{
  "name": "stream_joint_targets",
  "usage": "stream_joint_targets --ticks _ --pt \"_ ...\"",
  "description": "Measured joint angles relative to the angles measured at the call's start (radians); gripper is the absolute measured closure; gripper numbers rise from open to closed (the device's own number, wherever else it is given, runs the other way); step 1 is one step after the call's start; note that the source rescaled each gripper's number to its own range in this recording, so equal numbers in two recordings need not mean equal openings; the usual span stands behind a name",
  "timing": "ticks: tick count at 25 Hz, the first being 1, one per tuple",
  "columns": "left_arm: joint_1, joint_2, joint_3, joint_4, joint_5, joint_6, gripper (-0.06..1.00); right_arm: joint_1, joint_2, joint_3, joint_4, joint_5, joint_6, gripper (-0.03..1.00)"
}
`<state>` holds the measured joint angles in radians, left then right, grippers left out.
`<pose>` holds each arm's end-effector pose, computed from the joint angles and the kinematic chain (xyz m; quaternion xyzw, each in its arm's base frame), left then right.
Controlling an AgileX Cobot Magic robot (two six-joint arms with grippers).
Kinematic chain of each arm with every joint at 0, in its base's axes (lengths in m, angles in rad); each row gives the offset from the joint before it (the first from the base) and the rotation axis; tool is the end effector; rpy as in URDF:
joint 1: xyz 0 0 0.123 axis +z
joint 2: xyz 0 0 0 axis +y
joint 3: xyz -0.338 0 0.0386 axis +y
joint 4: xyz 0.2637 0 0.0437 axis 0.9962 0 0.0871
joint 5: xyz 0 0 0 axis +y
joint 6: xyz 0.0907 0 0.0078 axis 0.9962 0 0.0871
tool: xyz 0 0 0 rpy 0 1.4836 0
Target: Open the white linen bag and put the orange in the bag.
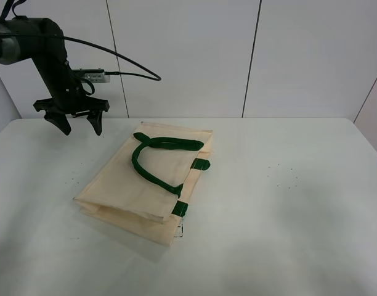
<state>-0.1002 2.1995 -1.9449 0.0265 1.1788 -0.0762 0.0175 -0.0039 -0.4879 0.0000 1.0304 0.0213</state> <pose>0.5140 -0.0494 0.2608 0.0156 0.9935 0.0028 0.1127 -0.0445 -0.0008 0.2835 0.0016 0.8474 0.0103 0.5308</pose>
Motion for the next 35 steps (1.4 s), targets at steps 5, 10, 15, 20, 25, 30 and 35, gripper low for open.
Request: stream_joint_targets --ticks 5,10,15,20,25,30,35 --pt "0.005 -0.068 0.109 -0.011 0.0 0.001 0.03 0.0 0.0 0.0 0.0 0.0 0.0 -0.03" --pt "0.008 -0.249 0.315 -0.01 -0.003 0.001 0.03 0.0 0.0 0.0 0.0 0.0 0.0 -0.03" --pt "0.008 -0.477 0.573 -0.01 -0.007 0.001 0.03 0.0 0.0 0.0 0.0 0.0 0.0 -0.03" --pt "0.008 -0.721 0.857 -0.01 -0.058 0.013 0.03 0.0 0.0 0.0 0.0 0.0 0.0 -0.03" --pt "0.008 -0.981 1.133 -0.013 -0.105 0.048 0.03 0.0 0.0 0.0 0.0 0.0 0.0 -0.03" --pt "0.008 -1.261 1.383 -0.014 -0.128 0.053 0.03 0.0 0.0 0.0 0.0 0.0 0.0 -0.03" --pt "0.008 -1.578 1.443 -0.016 -0.125 0.053 0.03 0.0 0.0 0.0 0.0 0.0 0.0 -0.03"
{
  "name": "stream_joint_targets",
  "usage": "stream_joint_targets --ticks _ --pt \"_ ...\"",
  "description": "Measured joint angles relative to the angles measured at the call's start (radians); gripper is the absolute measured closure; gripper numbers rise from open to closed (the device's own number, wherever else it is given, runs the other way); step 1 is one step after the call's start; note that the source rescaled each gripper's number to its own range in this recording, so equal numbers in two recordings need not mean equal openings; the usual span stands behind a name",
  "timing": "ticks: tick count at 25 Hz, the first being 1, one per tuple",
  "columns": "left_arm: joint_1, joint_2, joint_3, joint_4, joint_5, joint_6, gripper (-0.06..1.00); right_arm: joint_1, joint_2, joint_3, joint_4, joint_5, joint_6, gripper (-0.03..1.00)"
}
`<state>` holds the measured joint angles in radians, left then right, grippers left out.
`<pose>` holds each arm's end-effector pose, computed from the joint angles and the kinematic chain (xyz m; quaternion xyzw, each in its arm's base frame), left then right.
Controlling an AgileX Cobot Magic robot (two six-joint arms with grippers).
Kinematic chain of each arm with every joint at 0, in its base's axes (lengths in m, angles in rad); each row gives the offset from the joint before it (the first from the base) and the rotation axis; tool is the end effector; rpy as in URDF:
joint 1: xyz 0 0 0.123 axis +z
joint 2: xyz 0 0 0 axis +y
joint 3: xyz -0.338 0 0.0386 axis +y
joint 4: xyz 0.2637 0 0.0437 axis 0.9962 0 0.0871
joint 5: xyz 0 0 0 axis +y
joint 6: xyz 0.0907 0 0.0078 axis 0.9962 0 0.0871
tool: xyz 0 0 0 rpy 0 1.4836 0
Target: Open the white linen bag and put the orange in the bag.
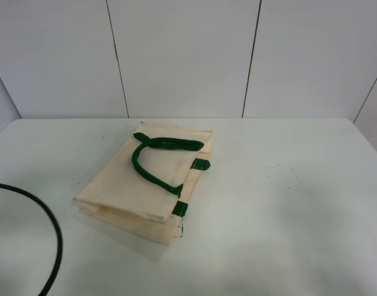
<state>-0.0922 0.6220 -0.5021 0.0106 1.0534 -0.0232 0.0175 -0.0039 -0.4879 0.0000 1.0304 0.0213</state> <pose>0.0570 -0.0044 0.2826 0.0349 0.9701 -0.0087 0.2399 -0.0445 -0.0008 0.2835 0.0016 0.8474 0.0103 0.5308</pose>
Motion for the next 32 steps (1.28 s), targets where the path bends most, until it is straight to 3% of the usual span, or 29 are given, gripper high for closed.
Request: stream_joint_targets --ticks 13,27,32 --pt "0.0 -0.611 0.005 0.0 0.001 0.011 0.03 0.0 0.0 0.0 0.0 0.0 0.0 -0.03" --pt "0.0 -0.624 0.005 0.001 0.003 0.023 0.03 0.0 0.0 0.0 0.0 0.0 0.0 -0.03" --pt "0.055 -0.624 0.005 0.001 0.003 0.023 0.03 0.0 0.0 0.0 0.0 0.0 0.0 -0.03"
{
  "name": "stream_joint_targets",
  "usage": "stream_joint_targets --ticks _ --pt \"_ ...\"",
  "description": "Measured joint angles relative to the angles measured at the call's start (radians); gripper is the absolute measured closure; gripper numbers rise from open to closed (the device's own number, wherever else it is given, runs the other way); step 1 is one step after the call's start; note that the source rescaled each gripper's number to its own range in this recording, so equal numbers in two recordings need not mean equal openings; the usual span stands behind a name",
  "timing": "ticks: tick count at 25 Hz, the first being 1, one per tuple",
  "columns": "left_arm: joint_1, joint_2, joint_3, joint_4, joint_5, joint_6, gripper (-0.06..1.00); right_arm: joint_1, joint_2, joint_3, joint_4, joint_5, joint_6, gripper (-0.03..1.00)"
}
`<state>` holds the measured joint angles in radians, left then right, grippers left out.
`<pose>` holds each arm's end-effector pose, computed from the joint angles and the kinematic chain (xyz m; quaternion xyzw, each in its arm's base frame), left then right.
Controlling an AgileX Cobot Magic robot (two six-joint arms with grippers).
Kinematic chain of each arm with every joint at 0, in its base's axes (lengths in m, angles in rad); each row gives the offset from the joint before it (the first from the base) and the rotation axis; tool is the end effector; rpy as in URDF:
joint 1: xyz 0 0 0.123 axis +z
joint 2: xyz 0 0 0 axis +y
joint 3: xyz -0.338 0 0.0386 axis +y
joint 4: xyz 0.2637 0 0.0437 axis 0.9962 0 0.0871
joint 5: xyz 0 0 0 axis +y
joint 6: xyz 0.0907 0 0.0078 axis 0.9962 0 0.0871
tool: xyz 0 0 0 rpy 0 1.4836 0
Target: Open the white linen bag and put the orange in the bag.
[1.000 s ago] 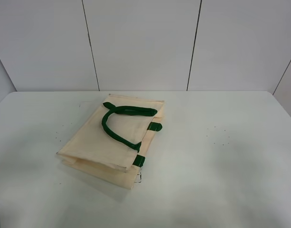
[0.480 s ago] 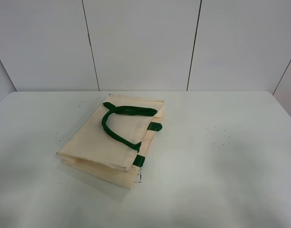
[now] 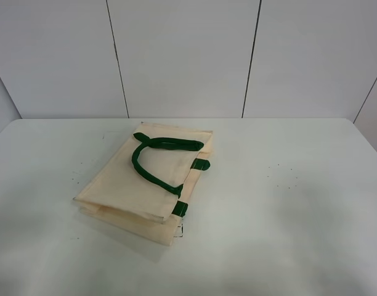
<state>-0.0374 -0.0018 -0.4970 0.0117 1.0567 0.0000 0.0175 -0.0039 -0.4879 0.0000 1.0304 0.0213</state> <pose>-0.0463 0.0027 0.2841 0.0157 0.8523 -0.0039 0.5227 -0.0445 -0.0008 0.2835 0.0016 0.8474 0.0103 0.5308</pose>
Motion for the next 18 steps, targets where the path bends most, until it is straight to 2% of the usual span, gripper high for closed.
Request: stream_joint_targets --ticks 3,18 --pt "0.026 0.0 0.0 0.001 0.0 0.0 0.03 0.0 0.0 0.0 0.0 0.0 0.0 -0.03" --pt "0.027 0.0 0.0 0.001 0.0 0.0 0.03 0.0 0.0 0.0 0.0 0.0 0.0 -0.03"
